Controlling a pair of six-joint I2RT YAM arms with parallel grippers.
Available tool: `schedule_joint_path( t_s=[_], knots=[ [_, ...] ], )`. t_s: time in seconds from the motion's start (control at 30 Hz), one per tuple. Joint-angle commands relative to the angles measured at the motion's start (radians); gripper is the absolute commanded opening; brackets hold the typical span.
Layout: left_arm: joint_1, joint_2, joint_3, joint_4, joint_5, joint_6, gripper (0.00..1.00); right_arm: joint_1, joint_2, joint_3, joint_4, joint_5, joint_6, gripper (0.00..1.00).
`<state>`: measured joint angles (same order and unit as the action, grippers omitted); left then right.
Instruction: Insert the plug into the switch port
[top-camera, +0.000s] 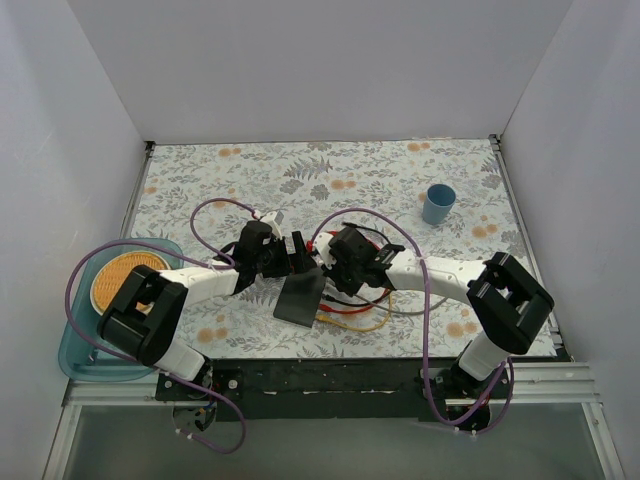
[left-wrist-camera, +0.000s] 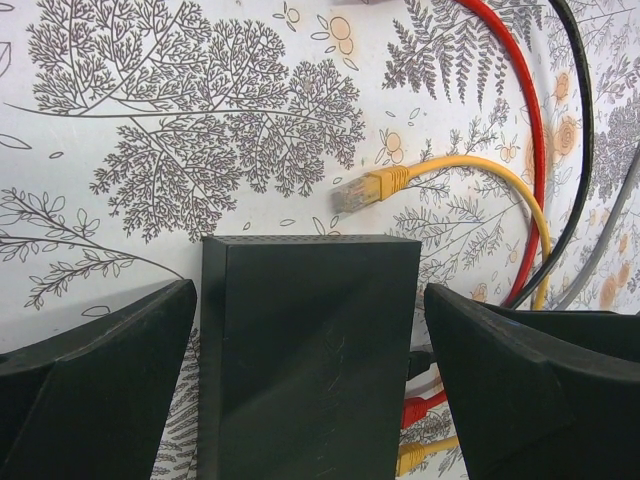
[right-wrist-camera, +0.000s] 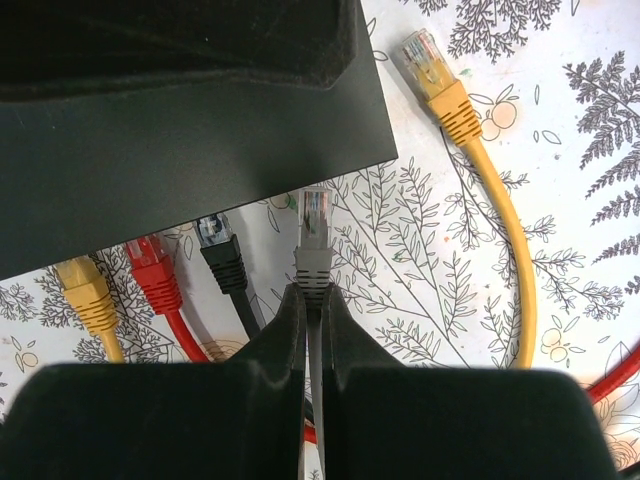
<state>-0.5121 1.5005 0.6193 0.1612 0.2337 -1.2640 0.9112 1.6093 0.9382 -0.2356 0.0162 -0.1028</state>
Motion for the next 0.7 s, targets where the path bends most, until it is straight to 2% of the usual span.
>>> schedule_joint_path(
  t_s=[0.0,0.67],
  knots=[
    [0.0,-0.002,0.008,0.017,0.015,0.011,0.98,0.011,-0.015,-0.003,0.027,-0.007,-0.006,0.01],
    [0.0,0.007,0.002,0.032,0.024,0.008,0.98,0.017,0.035,-0.01,0.05,0.044,-0.003,0.01]
  ],
)
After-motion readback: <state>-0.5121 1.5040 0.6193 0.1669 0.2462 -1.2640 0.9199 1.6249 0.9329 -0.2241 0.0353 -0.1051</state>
